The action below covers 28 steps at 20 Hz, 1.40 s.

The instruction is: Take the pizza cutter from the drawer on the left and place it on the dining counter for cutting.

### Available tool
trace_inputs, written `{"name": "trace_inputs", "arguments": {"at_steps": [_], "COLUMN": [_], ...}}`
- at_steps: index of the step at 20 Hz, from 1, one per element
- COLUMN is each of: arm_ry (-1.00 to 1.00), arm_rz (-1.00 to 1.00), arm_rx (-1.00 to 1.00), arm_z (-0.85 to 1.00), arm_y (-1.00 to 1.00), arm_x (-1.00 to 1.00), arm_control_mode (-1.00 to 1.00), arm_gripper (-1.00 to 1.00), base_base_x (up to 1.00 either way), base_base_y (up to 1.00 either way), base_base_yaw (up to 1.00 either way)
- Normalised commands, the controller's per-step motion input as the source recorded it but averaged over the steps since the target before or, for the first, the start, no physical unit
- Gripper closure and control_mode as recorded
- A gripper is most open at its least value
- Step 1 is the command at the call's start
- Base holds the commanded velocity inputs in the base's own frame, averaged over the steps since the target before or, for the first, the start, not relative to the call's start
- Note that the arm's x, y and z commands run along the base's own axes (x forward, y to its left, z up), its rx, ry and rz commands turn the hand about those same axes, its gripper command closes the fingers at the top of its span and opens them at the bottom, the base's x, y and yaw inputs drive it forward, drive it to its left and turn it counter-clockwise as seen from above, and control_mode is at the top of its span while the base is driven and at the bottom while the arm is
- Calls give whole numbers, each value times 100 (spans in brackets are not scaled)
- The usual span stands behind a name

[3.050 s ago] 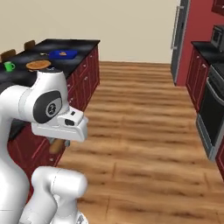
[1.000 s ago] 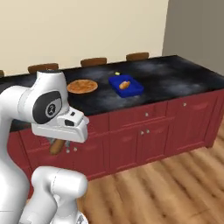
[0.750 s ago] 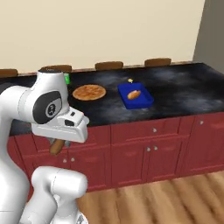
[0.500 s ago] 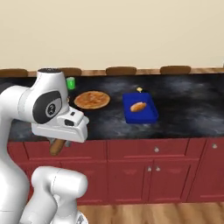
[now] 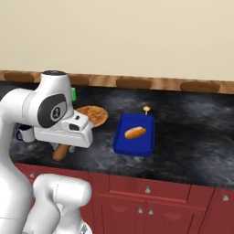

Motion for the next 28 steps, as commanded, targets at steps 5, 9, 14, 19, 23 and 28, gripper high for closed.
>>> {"name": "trace_inputs", "arguments": {"at_steps": [5, 9, 14, 19, 23, 28], "arm_ry": [0, 0, 0, 0, 0, 0], "arm_rz": [0, 0, 0, 0, 1, 0], "arm_rx": [0, 0, 0, 0, 4, 5], "arm_z": [0, 0, 0, 0, 0, -13], "arm_y": [0, 0, 0, 0, 0, 0], "arm_x": [0, 0, 0, 0, 64, 99], "arm_control_mode": [100, 100, 100, 100, -100, -100], "arm_gripper": [100, 100, 100, 100, 100, 100], "base_base_x": [45, 49, 51, 76, 21, 0], "base_base_y": [0, 0, 0, 0, 0, 0], "base_base_yaw": [9, 25, 7, 1, 0, 0]}}
